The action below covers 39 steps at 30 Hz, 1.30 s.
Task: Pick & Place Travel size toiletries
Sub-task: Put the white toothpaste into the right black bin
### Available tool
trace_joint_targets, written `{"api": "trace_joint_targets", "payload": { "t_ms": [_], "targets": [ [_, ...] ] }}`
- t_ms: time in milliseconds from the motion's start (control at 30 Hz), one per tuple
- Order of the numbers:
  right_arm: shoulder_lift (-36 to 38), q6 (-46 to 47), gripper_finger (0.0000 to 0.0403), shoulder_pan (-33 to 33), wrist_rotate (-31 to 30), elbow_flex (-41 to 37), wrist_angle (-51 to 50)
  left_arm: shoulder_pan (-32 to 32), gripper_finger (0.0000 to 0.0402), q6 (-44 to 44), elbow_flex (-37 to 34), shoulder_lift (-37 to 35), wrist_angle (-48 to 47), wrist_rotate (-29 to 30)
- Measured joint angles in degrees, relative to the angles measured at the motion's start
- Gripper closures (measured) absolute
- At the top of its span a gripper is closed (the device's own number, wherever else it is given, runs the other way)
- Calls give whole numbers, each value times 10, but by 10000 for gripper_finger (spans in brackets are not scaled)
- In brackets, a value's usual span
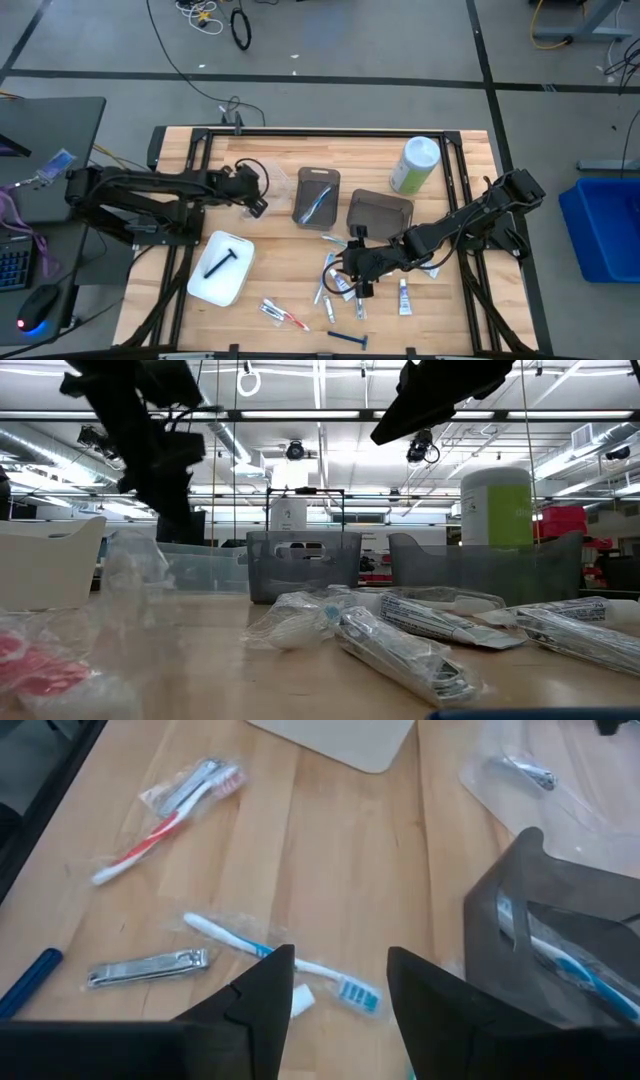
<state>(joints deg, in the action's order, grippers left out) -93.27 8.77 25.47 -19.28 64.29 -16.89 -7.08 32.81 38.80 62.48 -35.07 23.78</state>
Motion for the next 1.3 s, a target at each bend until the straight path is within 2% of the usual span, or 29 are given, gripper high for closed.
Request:
{"api": "trace_joint_targets", "payload": {
  "t_ms": [167,267,367,533,767,933,1133,1300],
  "targets": [
    [0,0,234,0,1,0,-8,17,275,0,62,0,14,-56],
    [0,0,236,0,1,0,-10,52,282,1,71,0,63,-71],
    [0,0,235,0,1,0,-11,102,292,-3,71,3,106,-71],
    [0,0,239,0,1,0,-11,196,307,42,71,28,154,-69],
    [0,0,238,0,1,0,-11,298,315,51,71,114,263,-45],
    [0,5,240,0,3,0,-11,329,309,-43,71,187,337,-52],
    [0,64,241,-1,-3,0,-10,336,289,-110,71,276,410,-52],
    [0,104,231,0,-55,0,-12,334,261,-142,71,314,427,-41]
  ]
}}
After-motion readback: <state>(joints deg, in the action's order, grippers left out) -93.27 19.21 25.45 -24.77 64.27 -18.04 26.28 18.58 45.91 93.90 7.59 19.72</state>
